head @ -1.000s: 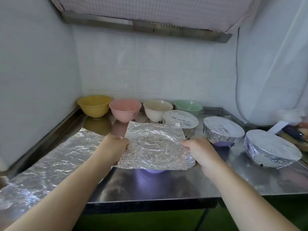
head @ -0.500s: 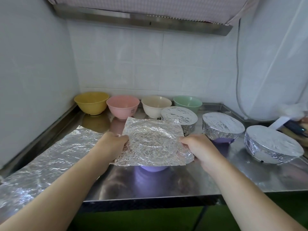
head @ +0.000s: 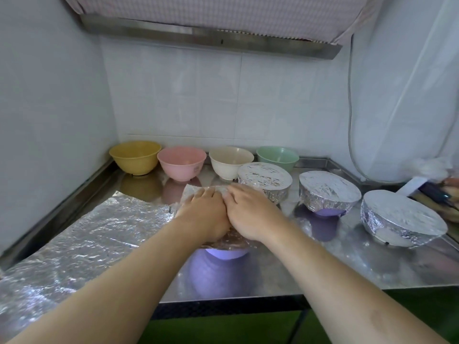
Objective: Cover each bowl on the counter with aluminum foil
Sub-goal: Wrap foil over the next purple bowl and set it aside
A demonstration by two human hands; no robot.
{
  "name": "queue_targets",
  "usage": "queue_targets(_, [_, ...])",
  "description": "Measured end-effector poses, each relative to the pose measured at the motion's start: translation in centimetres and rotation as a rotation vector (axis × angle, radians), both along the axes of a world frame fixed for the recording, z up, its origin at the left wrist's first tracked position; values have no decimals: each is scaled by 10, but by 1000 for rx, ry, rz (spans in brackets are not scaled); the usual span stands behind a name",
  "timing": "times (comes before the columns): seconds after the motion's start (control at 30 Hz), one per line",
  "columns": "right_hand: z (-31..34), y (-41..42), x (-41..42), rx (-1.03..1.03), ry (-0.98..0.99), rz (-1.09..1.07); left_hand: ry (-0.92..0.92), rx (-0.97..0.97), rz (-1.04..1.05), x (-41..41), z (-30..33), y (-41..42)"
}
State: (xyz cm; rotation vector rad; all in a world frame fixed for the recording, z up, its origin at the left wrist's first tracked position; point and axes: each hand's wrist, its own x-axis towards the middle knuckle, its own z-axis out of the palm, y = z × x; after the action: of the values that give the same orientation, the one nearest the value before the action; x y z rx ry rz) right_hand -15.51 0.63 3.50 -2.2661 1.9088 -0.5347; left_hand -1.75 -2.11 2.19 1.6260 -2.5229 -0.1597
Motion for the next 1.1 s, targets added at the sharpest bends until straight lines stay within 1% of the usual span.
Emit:
queue_targets(0.1, [-18,-1,-6,66,-32,-33,64,-58,12,2,-18,-6])
queue_targets(0.17, [-21,2,-8,31,-11,-51,75,-106,1,2,-22,-4])
queue_targets(0.23, [-21,4,-9,-5,11,-50,81,-114,-11,4,-26,-2])
queue_targets(0.33, [-20,5,-9,4,25,-31,35,-138,-20,4,-29,-3])
queue_targets(0.47, [-20,6,-9,2,49,-52,90,-156,-11,3,-31,-1])
queue_targets(0.53, [-20,8,-8,19,58,-85,87,-154,-41,3,-29,1])
queue_targets(0.6, [-18,9,-8,51,33,-137,158,-123,-60,3,-27,2])
queue_targets(0.67, [-15,9,-10,63,14,-166,180,-125,-126,4,-26,1])
queue_targets(0.73, [-11,8,-10,55,-34,-145,172,-137,-192,5,-28,-2])
queue_targets(0.8, [-9,8,-10,76,-41,-86,160,-145,-222,9,-29,-3])
queue_targets(0.87, [-14,7,-11,87,7,-36,158,-160,-201,11,-28,1])
queue_targets(0.97, [-29,-1,-12,-10,175,24,136,-202,-75,1,-22,21])
queue_targets(1.03, [-35,-7,-14,-13,219,4,116,-178,36,-8,-22,36])
queue_targets(1.1, [-34,-9,-15,7,233,-2,87,-156,90,-13,-25,45])
